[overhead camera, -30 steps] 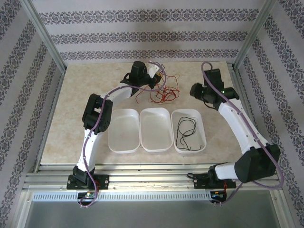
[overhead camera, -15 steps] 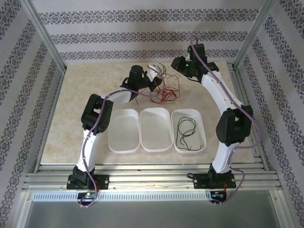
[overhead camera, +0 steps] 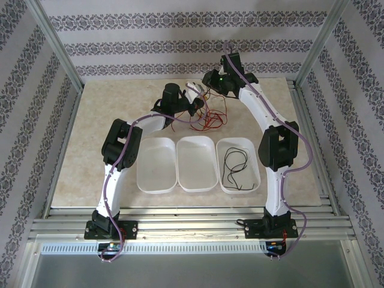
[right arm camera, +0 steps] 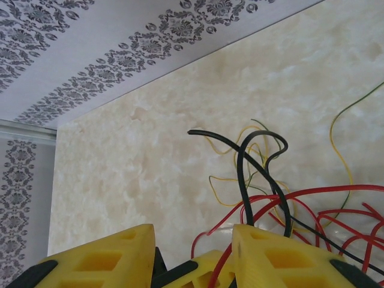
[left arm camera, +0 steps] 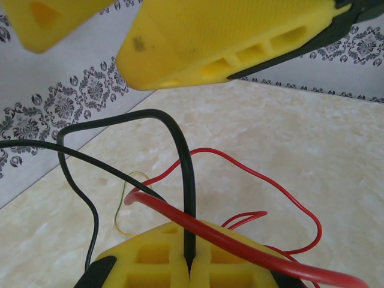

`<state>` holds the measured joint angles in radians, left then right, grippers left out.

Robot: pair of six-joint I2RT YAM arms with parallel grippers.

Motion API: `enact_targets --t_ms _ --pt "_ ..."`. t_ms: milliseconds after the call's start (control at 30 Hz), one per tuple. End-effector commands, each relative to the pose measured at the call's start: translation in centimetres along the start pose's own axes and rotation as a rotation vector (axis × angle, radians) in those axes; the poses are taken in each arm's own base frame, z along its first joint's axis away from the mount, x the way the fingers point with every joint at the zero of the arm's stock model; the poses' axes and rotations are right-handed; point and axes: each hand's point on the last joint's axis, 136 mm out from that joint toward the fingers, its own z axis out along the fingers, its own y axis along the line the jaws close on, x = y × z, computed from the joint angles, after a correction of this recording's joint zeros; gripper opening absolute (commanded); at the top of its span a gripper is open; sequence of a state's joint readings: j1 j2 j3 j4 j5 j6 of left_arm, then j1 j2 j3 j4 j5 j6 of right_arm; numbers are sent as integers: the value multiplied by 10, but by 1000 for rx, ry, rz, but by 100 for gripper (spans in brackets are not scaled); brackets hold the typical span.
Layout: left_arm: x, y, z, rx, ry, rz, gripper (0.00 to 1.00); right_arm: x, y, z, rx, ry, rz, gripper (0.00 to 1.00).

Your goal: Untangle the cables

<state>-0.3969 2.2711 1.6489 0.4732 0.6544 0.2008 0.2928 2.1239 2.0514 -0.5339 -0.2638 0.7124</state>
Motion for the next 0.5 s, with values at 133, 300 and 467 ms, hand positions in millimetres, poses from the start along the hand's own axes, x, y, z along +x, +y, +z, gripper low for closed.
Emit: enact_targets --t_ms 133,300,467 --pt "-39 1 -11 3 -93 45 1 7 -14 -2 62 -5 11 40" --pt "-38 2 -11 4 -98 36 2 10 -17 2 66 5 16 41" --pt "-38 1 -12 7 -97 34 2 12 -14 9 41 28 28 35"
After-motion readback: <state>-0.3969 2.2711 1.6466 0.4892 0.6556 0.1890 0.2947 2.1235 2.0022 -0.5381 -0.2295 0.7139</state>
